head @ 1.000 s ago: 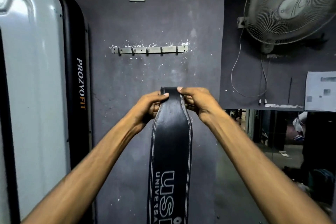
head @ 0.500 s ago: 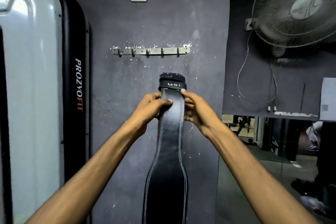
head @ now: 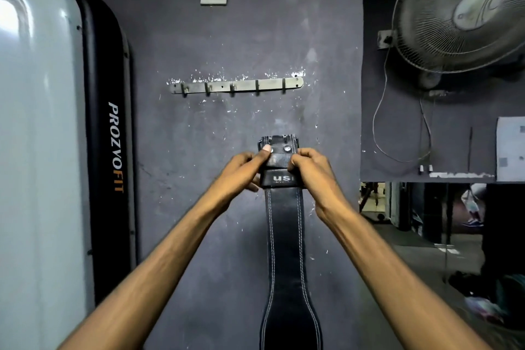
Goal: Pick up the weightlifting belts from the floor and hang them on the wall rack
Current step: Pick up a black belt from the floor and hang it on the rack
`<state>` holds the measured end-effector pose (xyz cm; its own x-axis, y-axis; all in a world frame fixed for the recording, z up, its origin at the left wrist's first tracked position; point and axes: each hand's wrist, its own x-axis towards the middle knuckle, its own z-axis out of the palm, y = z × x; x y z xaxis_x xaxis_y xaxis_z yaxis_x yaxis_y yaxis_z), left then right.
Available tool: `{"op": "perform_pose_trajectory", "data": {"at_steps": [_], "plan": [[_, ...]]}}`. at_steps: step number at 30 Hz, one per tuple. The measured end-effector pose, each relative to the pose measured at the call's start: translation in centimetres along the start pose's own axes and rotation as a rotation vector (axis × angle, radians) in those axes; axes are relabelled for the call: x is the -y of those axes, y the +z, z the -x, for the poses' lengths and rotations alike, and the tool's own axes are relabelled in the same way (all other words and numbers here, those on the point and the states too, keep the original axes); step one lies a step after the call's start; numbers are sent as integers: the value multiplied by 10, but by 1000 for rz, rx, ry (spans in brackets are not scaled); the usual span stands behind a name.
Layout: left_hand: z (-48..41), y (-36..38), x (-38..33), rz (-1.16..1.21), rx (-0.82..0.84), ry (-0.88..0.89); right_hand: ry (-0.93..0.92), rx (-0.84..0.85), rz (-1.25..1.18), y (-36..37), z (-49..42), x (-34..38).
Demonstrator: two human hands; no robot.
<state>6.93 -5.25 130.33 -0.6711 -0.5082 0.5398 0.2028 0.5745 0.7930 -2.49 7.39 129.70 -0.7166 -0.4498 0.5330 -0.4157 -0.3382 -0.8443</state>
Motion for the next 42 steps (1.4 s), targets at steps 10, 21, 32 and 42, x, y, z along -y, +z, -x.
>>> {"op": "perform_pose_trajectory", "data": {"at_steps": [10,21,32,42], "plan": [[-70,18,13,-328,-243,207,-109,-188,47,16,-61,-32],[-151,33,29,-722,-380,408,-330,-131,217,10,-159,-68],[-227,40,20,-647,-583,689,-497,-181,445,18,-239,-36],[-295,36,-3,-740,-577,579,-512,-205,534,22,-303,-18]]}}
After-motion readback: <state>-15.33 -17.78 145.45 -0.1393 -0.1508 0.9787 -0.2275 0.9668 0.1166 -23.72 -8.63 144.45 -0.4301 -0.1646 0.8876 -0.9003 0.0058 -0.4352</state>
